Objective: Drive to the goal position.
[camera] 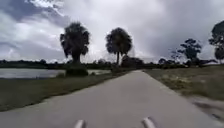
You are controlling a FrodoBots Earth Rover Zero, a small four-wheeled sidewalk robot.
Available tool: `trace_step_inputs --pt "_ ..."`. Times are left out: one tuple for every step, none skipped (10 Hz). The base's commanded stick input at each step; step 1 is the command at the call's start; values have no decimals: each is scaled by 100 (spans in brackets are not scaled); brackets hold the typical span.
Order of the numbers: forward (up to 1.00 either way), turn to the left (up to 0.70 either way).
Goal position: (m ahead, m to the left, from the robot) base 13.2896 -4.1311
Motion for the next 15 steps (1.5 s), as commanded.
trace_step_inputs --pt "70 0" --pt "70 0" --pt "70 0" --pt "70 0" --pt "70 0" --pt "70 0" --pt "70 0" --pt "70 0" --pt "69 0" --pt "68 0" --pt "69 0" --pt "70 0" --pt "70 -20" --pt "70 -35" --pt "70 -35"
